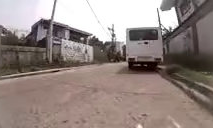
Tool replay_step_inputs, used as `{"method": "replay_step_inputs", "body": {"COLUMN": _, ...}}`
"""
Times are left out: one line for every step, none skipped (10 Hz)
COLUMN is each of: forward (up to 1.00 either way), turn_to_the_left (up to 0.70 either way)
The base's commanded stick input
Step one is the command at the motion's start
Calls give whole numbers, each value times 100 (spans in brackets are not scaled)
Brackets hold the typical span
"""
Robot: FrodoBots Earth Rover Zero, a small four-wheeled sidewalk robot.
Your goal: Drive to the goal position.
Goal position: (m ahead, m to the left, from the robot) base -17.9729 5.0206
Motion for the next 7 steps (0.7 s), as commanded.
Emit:
{"method": "replay_step_inputs", "body": {"forward": 0, "turn_to_the_left": 0}}
{"method": "replay_step_inputs", "body": {"forward": 0, "turn_to_the_left": 0}}
{"method": "replay_step_inputs", "body": {"forward": 0, "turn_to_the_left": 0}}
{"method": "replay_step_inputs", "body": {"forward": 0, "turn_to_the_left": 0}}
{"method": "replay_step_inputs", "body": {"forward": 0, "turn_to_the_left": 0}}
{"method": "replay_step_inputs", "body": {"forward": 0, "turn_to_the_left": 0}}
{"method": "replay_step_inputs", "body": {"forward": 0, "turn_to_the_left": 14}}
